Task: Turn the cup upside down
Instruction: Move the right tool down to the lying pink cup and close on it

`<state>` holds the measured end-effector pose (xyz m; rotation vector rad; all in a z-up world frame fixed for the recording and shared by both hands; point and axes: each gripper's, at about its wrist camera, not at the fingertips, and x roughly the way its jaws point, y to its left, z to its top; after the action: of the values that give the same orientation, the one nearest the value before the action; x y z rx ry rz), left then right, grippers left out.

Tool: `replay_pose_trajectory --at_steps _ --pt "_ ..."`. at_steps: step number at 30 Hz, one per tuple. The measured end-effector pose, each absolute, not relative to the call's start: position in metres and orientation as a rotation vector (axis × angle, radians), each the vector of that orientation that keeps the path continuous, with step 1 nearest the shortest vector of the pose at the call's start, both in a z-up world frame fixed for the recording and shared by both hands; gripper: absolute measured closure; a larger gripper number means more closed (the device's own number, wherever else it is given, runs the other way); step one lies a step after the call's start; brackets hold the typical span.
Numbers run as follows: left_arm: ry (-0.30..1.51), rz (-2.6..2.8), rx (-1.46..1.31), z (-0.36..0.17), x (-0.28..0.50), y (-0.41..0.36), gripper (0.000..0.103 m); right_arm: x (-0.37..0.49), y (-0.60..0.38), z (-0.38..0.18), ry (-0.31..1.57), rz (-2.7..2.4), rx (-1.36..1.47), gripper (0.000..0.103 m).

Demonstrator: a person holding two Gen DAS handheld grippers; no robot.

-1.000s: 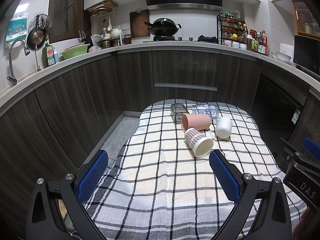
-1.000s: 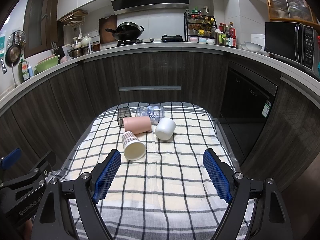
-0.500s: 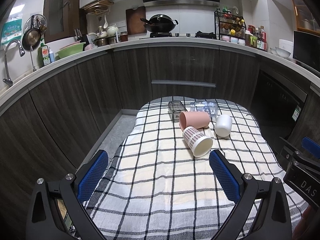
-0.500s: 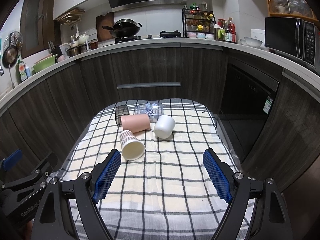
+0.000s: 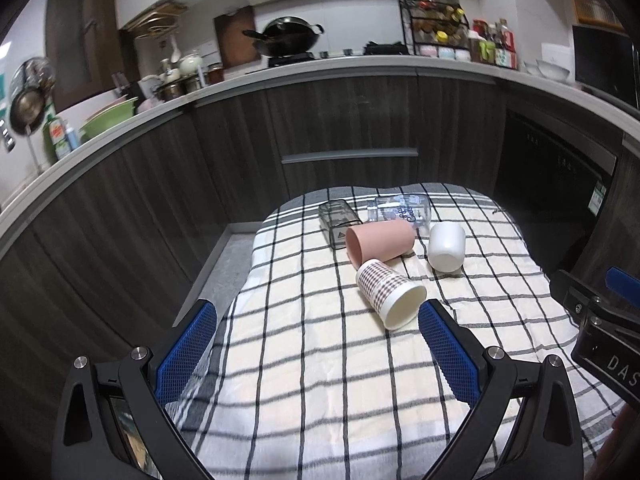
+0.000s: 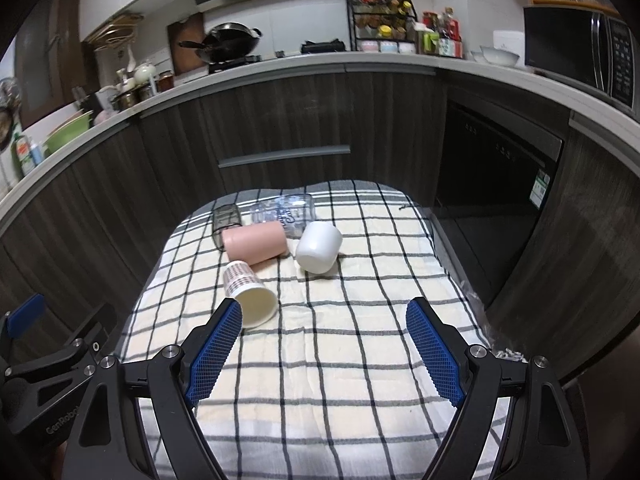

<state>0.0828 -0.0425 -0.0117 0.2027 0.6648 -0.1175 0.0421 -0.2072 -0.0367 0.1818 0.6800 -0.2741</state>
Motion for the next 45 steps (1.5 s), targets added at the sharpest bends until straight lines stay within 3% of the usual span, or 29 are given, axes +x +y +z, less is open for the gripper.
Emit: replay_pose_trajectory --at_steps 26,34,45 --pt "0.882 -0.580 0.700 -0.070 0.290 -0.152 0.004 0.185 -0.280 -0.092 0.874 -0.530 0.609 0.016" --pt "0.975 -0.736 0.875 -0.109 0.324 -0.184 0.013 0.213 -0.297 -0.115 0.919 -0.599 0.735 0.016" --pt "1.084 -0.795 1.035 -0.158 0.349 -0.198 0.014 0.241 -0.304 -0.142 0.965 -0.614 0.800 0.016"
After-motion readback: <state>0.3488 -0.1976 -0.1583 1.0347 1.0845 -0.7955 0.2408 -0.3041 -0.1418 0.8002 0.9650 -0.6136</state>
